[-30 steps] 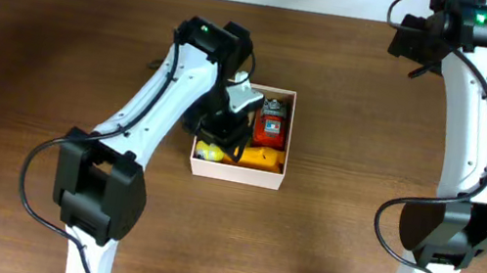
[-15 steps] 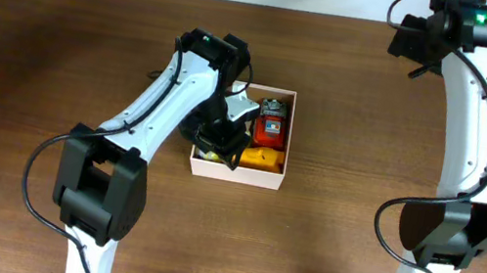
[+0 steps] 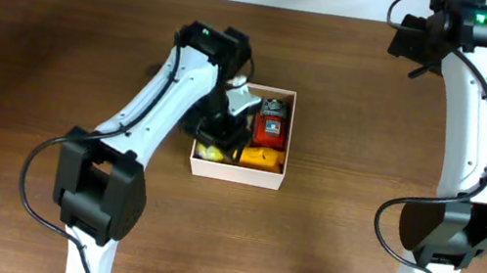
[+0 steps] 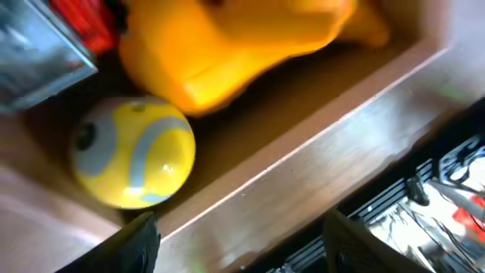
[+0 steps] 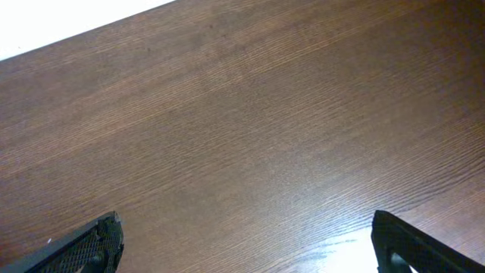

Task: Pack container

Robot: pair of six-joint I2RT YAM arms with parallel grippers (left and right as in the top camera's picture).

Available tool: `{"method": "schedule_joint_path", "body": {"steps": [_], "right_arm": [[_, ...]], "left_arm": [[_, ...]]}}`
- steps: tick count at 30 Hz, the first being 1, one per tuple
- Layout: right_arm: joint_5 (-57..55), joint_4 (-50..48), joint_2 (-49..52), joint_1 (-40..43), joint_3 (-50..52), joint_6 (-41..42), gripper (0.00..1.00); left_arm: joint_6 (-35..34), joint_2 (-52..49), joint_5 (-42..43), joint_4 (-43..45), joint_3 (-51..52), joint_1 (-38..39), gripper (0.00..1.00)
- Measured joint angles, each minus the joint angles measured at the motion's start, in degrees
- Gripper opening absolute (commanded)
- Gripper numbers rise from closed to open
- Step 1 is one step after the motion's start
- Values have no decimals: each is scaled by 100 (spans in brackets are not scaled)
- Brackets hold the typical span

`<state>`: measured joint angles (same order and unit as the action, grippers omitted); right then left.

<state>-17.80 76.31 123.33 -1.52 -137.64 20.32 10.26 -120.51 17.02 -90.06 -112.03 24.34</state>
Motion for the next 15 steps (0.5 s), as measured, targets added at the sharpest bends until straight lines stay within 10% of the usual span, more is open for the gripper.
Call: {"method": "schedule_joint_path", "body": {"steps": [15], "right_arm": [[0, -2, 0, 0, 0, 2, 99]], "left_arm": [[-748, 20, -1139, 323, -1357, -634, 80]]}}
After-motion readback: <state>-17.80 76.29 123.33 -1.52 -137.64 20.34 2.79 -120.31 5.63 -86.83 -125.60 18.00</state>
